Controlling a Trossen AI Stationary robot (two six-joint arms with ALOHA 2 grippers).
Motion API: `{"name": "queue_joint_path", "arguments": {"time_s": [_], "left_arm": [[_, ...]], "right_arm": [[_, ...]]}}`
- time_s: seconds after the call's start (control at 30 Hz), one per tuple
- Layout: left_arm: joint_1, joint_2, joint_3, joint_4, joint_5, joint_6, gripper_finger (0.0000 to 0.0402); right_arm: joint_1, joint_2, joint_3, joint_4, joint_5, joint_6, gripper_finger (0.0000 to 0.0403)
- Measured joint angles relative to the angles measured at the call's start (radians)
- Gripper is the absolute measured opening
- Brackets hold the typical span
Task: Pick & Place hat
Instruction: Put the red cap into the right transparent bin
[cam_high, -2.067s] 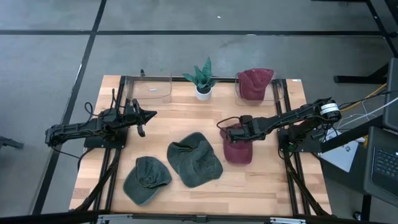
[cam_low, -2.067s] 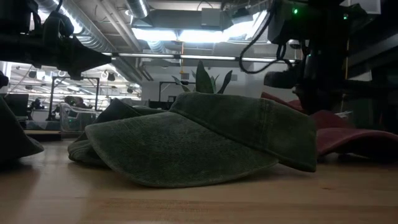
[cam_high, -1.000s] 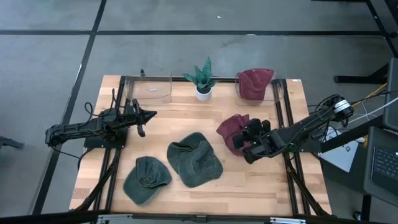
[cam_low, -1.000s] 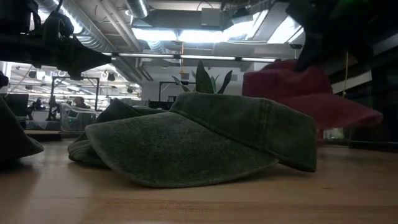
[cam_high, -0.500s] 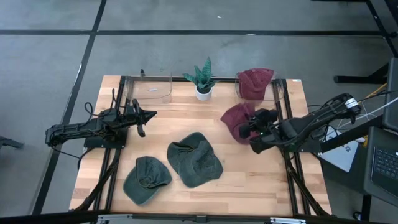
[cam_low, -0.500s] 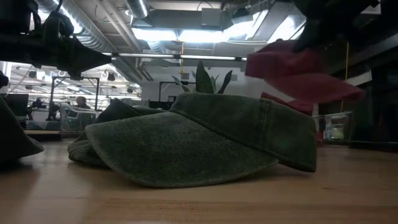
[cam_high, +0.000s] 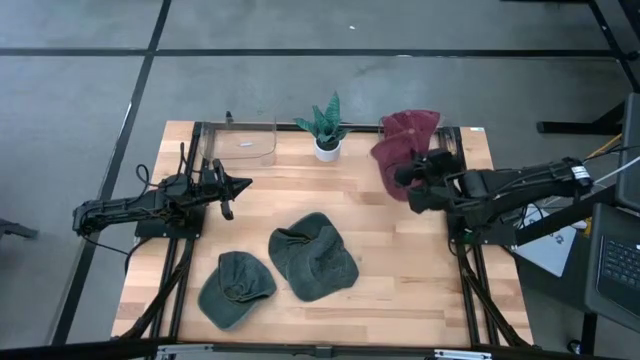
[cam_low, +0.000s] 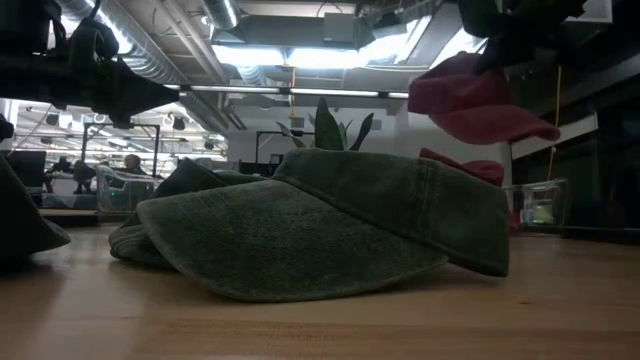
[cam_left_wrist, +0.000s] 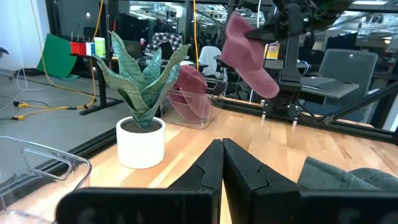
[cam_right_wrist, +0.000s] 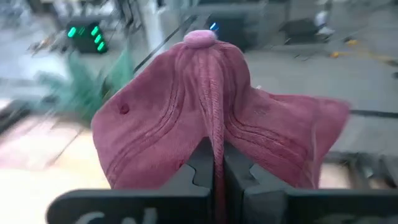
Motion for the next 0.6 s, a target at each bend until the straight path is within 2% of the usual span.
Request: {"name": "queue_joint_path", "arguments": {"time_s": [0.1,0.3,0.6], "left_arm": [[0.000,0.000,0.000,0.000,0.000,0.000,0.0004],[0.000,0.000,0.000,0.000,0.000,0.000,0.0004],[0.000,0.000,0.000,0.000,0.000,0.000,0.0004]], "right_arm": [[-0.060,-0.004,0.000,0.010,0.062,-0.009,0.0007],[-0.179,-0.008,0.000,0.091,0.077,-0.121,0.0007],[-0.311,-0.007,0.000,0.106,0.173,-0.125,0.0007]]}}
